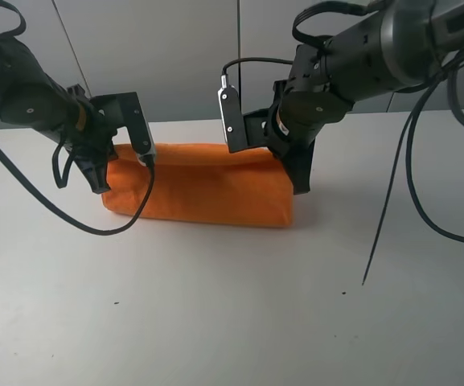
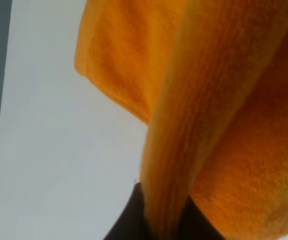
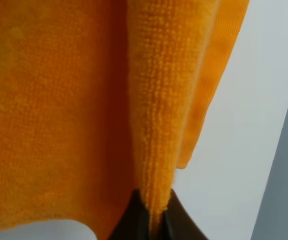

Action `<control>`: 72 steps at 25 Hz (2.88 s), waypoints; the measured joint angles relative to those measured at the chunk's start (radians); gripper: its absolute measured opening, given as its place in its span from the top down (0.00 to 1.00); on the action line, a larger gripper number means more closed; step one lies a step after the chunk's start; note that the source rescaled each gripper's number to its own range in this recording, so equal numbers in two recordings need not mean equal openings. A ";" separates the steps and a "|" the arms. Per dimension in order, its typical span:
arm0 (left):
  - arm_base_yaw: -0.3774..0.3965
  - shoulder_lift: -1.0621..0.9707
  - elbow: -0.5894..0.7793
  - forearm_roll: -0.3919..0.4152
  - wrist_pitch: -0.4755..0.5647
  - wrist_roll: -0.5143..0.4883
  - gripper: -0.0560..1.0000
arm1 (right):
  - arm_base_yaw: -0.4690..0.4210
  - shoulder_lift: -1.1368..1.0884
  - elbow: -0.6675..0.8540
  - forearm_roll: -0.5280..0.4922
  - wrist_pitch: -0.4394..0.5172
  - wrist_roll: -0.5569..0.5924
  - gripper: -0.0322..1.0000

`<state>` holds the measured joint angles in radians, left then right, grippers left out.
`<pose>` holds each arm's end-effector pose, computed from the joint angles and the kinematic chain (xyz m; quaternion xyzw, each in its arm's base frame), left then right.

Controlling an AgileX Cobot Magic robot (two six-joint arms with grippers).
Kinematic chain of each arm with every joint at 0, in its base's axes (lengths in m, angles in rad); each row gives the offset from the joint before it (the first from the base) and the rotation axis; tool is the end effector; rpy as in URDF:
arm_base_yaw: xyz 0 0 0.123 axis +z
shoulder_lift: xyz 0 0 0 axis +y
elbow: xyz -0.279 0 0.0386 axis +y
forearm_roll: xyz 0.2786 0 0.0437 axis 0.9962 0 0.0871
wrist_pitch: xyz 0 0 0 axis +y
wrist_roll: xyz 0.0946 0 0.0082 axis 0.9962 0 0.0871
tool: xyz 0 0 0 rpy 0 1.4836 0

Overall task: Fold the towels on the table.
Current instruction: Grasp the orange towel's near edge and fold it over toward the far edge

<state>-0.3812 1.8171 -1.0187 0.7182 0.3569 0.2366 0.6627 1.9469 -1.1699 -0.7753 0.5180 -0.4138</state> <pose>0.3629 -0.1219 0.1381 0.5504 0.7762 0.1835 0.2467 0.3434 0.2262 0.1257 -0.7151 0.6336 -0.2208 0.1960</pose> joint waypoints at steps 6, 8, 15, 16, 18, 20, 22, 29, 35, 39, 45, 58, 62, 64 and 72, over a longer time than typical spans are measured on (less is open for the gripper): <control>0.010 0.058 -0.025 0.040 -0.027 -0.026 0.95 | -0.002 0.024 0.000 -0.135 -0.025 0.120 0.97; 0.010 0.071 -0.027 0.060 -0.042 -0.048 0.95 | -0.002 0.036 0.000 -0.174 -0.025 0.148 0.97; 0.010 0.090 -0.027 0.263 -0.072 -0.215 0.95 | -0.002 0.050 0.000 -0.274 -0.031 0.235 0.97; 0.010 0.090 -0.027 0.297 -0.078 -0.245 0.95 | -0.002 0.051 0.000 -0.289 -0.032 0.253 0.97; 0.010 0.095 -0.027 0.353 -0.087 -0.295 0.95 | -0.002 0.051 0.000 -0.298 -0.032 0.276 0.97; 0.010 0.110 -0.028 0.394 -0.094 -0.335 0.95 | -0.002 0.051 0.000 -0.308 -0.032 0.297 0.97; 0.010 0.125 -0.029 0.410 -0.094 -0.353 0.95 | -0.002 0.051 0.000 -0.310 -0.035 0.306 0.97; 0.010 0.148 -0.061 0.446 -0.096 -0.383 0.95 | -0.002 0.066 0.000 -0.324 -0.048 0.334 0.97; 0.010 0.151 -0.061 0.496 -0.122 -0.395 0.95 | -0.002 0.107 0.000 -0.348 -0.046 0.395 0.97; 0.010 0.165 -0.061 0.514 -0.139 -0.408 0.95 | -0.002 0.114 0.000 -0.358 -0.046 0.407 0.97; 0.010 0.200 -0.085 0.528 -0.143 -0.416 0.89 | -0.002 0.124 0.000 -0.389 -0.044 0.467 0.92; 0.010 0.179 -0.121 0.561 -0.155 -0.449 0.00 | -0.002 0.120 0.000 -0.682 0.136 0.805 0.00; 0.010 0.141 -0.121 0.519 -0.144 -0.597 0.00 | -0.004 0.068 0.000 -0.572 0.154 0.909 0.00; 0.010 0.127 -0.121 0.482 -0.116 -0.695 0.00 | -0.004 0.021 0.000 -0.452 0.155 0.923 0.00; 0.045 0.118 -0.121 0.115 0.039 -0.757 0.00 | -0.101 -0.104 0.000 0.133 0.105 0.833 0.00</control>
<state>-0.3364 1.9350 -1.1394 0.8333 0.3955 -0.5206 0.5621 1.8426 -1.1699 -0.6421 0.6225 0.4197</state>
